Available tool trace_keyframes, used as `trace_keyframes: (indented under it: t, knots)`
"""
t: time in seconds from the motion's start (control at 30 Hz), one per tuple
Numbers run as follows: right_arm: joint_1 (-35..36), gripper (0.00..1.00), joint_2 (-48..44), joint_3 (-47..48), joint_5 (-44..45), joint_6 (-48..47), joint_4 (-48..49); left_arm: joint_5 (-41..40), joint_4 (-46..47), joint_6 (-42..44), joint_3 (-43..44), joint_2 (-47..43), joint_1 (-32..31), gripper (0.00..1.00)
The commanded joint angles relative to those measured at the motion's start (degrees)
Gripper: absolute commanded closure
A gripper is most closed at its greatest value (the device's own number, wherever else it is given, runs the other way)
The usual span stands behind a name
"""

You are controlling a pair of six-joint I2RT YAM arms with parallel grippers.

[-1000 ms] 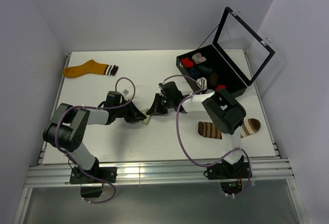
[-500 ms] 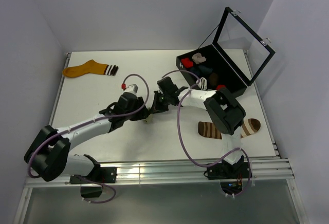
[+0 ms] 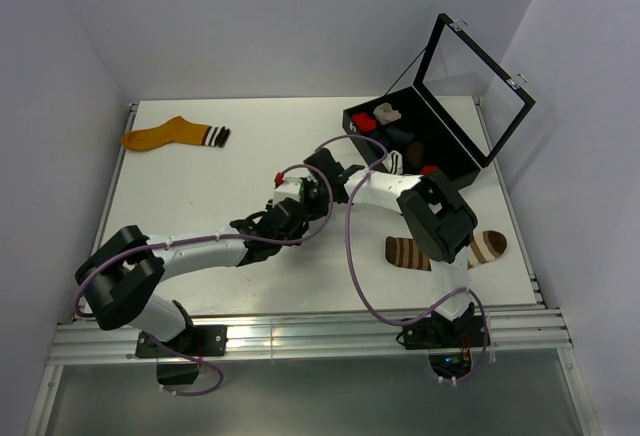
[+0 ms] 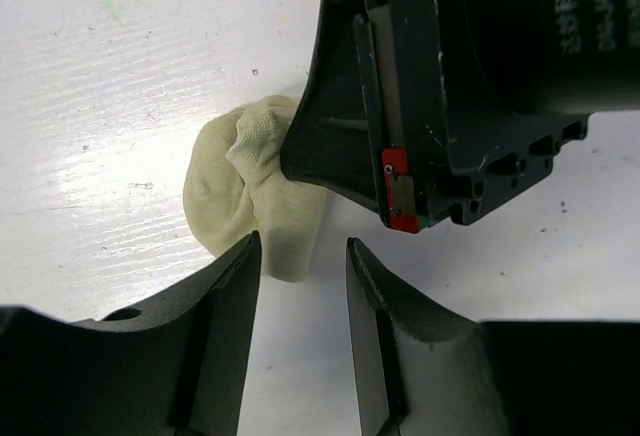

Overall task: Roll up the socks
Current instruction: Roll the sock at the center of the board.

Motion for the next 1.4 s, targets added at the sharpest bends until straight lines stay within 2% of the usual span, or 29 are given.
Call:
trace_keyframes:
  t: [0.0, 0.5, 0.57, 0.6, 0.7, 0.83, 0.87, 0.97, 1.23, 1.37]
  knots:
    - [0.64, 1.0, -0.34, 1.23, 0.84, -0.59, -2.31, -4.48, 2.95, 2.88, 1.34, 0.99, -1.15, 0.56]
    - [0.81, 1.0, 0.72, 1.5, -0.21, -0.85, -2.05, -7.55, 3.13, 3.59, 3.62, 8.37, -2.9, 0.63]
    - [0.81, 1.0, 0.89, 1.49, -0.39, -0.85, -2.05, -7.64, 2.43, 3.5, 4.06, 8.9, -2.99, 0.72]
    - [0.9, 1.0, 0.81, 1.58, -0.65, -0.94, -2.05, -7.73, 2.08, 2.98, 4.33, 9.25, -3.08, 0.83]
    - [0.81, 1.0, 0.28, 1.23, -1.53, -0.94, -1.17, -7.38, 1.38, 1.93, 3.72, 8.64, -2.99, 1.0]
    - [0.11, 0.98, -1.82, -2.88, -5.03, 1.43, 4.09, -5.19, 1.46, 0.51, 2.05, 6.79, -2.56, 1.0]
    - [-0.06, 0.91, -2.53, -4.03, -5.83, 2.05, 7.67, -4.22, 1.9, 0.16, 1.17, 5.75, -1.77, 1.0]
    - [-0.85, 0.73, -5.6, -7.99, -6.98, 4.07, 14.09, 2.27, 3.3, -1.77, -1.46, 3.03, 1.82, 1.0]
    - [-2.0, 0.52, -10.97, -14.76, -6.89, 7.15, 25.36, 34.14, 14.45, -9.32, -9.37, -1.12, 17.38, 1.0]
    - [-1.91, 0.48, -9.48, -15.03, -7.6, 8.03, 27.48, 44.62, 19.64, -13.37, -12.1, 0.46, 23.44, 1.0]
